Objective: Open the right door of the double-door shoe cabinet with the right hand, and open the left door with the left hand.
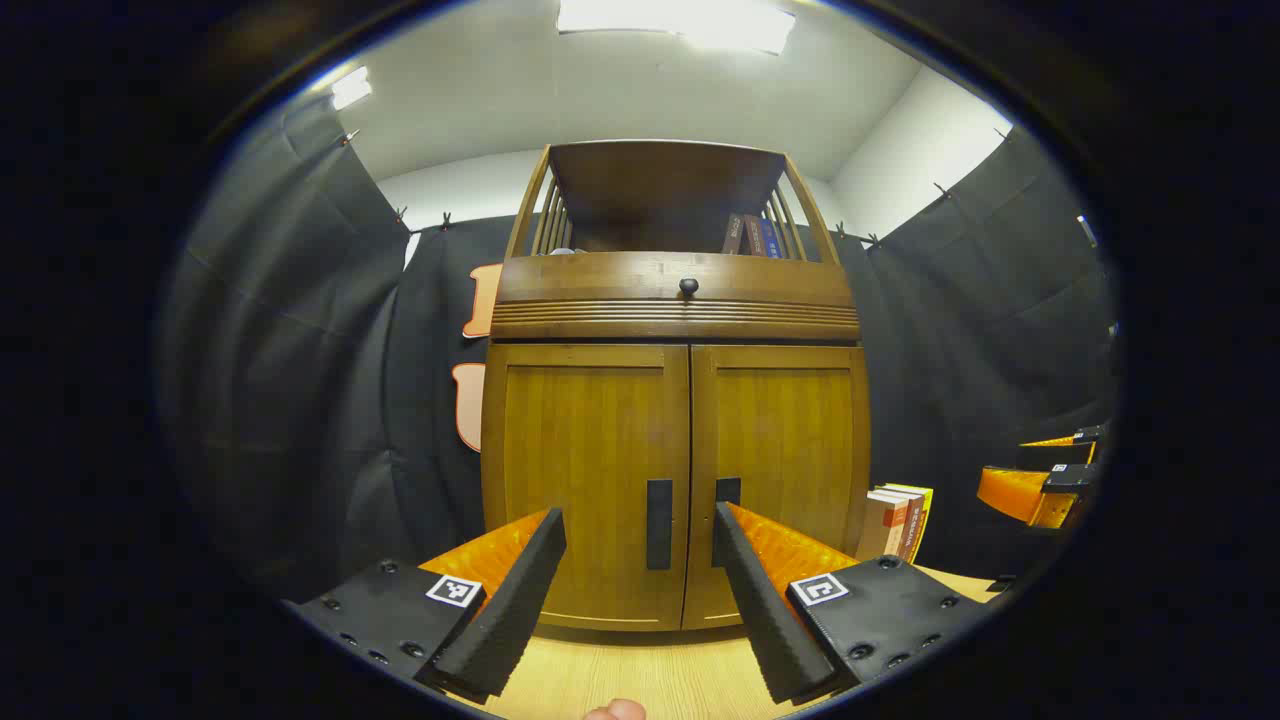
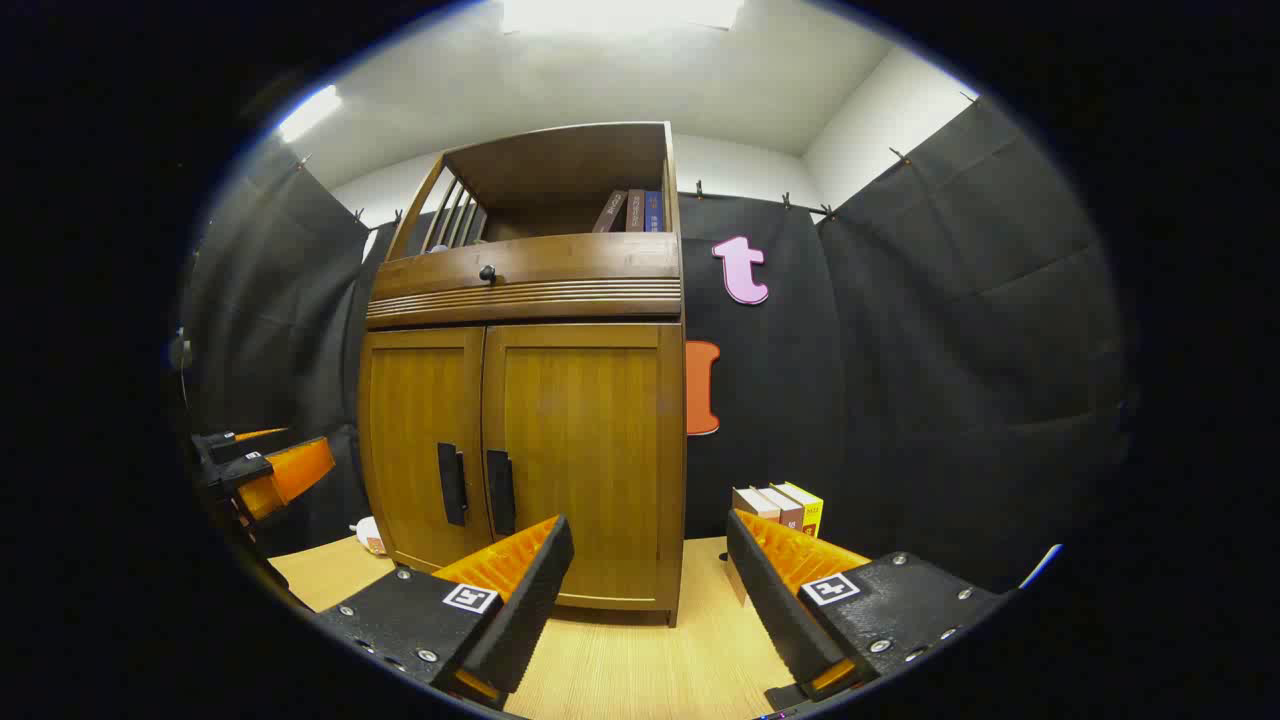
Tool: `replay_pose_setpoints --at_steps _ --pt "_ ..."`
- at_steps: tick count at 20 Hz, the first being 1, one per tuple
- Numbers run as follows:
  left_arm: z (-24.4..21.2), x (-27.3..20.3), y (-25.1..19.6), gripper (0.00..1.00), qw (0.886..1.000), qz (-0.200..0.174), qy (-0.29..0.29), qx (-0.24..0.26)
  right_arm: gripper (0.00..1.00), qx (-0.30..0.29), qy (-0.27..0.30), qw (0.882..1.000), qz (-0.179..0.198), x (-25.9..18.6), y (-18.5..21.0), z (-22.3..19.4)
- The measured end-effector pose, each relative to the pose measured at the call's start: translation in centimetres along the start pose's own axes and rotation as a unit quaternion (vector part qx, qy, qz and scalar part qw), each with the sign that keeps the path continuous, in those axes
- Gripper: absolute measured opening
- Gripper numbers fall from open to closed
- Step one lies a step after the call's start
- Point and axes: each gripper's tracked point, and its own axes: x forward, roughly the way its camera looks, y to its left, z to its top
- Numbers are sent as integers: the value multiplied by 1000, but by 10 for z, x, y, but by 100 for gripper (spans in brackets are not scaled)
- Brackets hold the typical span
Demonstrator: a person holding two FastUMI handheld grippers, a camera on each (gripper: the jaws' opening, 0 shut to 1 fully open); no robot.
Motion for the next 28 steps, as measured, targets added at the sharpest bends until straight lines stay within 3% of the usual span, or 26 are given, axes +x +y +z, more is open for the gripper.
replay_pose_setpoints --at_steps 28 --pt "-4 -9 18 94 999 33 6 3 95 -5 13 1000 -13 -10 2 -9"
